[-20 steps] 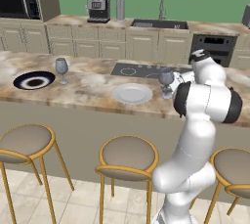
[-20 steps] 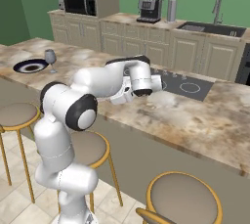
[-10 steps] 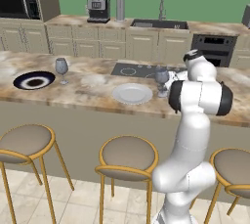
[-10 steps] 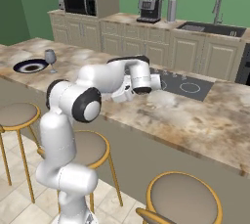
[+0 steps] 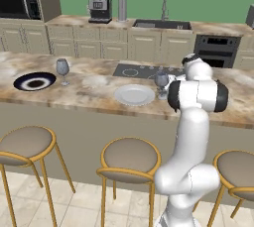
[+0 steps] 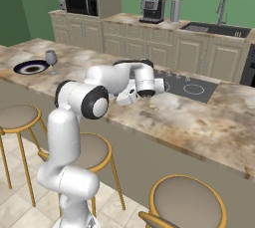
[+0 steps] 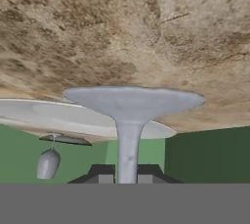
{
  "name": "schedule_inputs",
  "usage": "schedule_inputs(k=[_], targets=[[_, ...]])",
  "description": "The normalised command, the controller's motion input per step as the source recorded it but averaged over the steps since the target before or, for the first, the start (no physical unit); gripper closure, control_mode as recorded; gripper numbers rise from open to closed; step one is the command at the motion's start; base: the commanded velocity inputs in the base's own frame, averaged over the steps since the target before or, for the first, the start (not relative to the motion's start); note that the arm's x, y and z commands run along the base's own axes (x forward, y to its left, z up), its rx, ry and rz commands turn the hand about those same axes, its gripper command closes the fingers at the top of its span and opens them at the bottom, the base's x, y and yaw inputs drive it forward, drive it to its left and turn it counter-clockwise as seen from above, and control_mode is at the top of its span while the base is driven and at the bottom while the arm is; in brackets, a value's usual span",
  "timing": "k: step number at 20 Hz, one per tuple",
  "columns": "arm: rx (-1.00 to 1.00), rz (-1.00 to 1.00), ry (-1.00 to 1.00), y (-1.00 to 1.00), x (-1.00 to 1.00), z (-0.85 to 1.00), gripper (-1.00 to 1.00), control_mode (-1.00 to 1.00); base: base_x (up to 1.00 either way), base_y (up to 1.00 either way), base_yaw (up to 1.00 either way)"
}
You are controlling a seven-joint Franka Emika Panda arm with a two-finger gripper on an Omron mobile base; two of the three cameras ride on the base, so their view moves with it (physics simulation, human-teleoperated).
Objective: Retrieve the wine glasses from the counter and place one next to each plate.
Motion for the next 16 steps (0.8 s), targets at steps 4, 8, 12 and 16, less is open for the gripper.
schedule_inputs(k=[4, 8, 12, 16], targets=[[0.00, 0.00, 0.00, 0.00, 0.22, -0.26, 1.00, -1.00, 0.00, 0.00, 0.00], [0.00, 0.00, 0.00, 0.00, 0.23, -0.20, 1.00, -1.00, 0.00, 0.00, 0.00], [0.00, 0.00, 0.00, 0.00, 0.21, -0.21, 1.00, -1.00, 0.00, 0.00, 0.00], [0.00, 0.00, -0.01, 0.00, 0.00, -0.17, 1.00, -1.00, 0.00, 0.00, 0.00]])
